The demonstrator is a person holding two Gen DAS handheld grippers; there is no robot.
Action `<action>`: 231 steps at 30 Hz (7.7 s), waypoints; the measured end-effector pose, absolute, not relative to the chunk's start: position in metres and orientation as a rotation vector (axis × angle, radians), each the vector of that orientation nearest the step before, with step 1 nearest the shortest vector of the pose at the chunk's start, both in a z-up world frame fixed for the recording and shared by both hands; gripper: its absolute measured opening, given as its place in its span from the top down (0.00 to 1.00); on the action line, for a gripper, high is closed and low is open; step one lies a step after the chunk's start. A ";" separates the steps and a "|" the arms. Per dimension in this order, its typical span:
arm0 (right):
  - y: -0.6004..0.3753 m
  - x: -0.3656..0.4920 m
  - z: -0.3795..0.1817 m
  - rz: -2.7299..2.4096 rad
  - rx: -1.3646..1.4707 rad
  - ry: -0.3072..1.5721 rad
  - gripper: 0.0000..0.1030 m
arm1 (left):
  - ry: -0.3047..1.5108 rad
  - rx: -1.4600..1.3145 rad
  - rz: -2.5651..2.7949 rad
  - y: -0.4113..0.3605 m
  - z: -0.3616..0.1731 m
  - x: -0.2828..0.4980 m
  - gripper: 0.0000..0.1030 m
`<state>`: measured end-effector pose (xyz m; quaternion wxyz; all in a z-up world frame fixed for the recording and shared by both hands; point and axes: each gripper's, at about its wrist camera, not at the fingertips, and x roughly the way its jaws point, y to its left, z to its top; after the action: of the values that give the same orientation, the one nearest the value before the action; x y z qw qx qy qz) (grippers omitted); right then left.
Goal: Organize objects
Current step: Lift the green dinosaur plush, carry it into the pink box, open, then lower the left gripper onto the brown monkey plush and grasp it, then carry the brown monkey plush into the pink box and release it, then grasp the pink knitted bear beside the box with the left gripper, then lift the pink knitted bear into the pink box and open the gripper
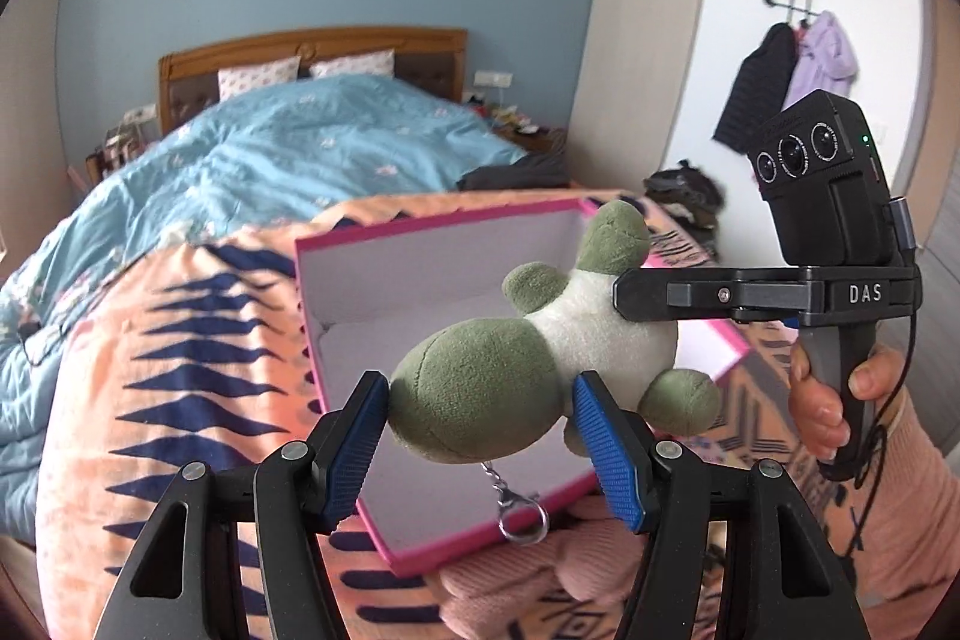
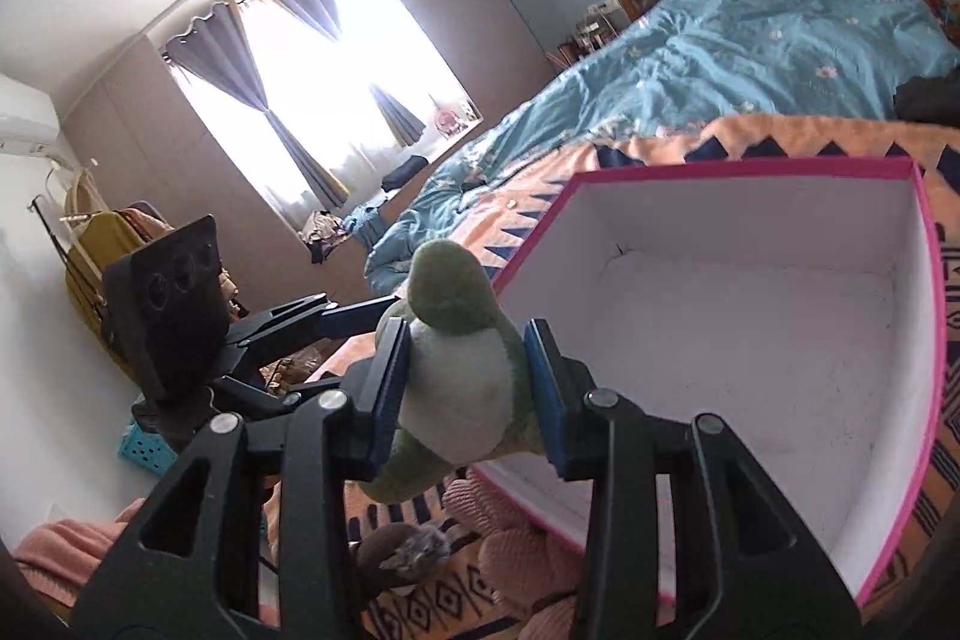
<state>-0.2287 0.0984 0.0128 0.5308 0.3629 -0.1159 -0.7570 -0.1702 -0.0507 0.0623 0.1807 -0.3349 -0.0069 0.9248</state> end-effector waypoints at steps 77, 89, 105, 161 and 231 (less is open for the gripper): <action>0.058 -0.074 -0.086 -1.755 1.076 0.106 0.48 | -0.307 -1.188 2.533 -0.060 -0.051 0.021 0.53; 0.087 -0.071 -0.029 -1.965 0.913 0.053 0.48 | -0.164 -1.001 2.546 -0.039 0.004 -0.004 0.54; 0.095 -0.155 0.040 -2.133 0.761 -0.055 0.48 | 0.066 -0.827 2.611 -0.025 0.076 -0.108 0.54; 0.126 -0.096 -0.073 -2.237 1.044 0.198 0.39 | -0.114 -0.904 2.671 -0.035 -0.012 -0.073 0.02; 0.101 -0.178 0.054 -2.080 0.775 0.061 0.52 | 0.005 -0.828 2.589 -0.020 0.077 -0.141 0.27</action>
<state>-0.1778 0.1013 0.0538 0.4443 0.3128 0.0246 -0.8391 -0.1408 -0.0196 0.0772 0.2102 -0.2980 0.0019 0.9311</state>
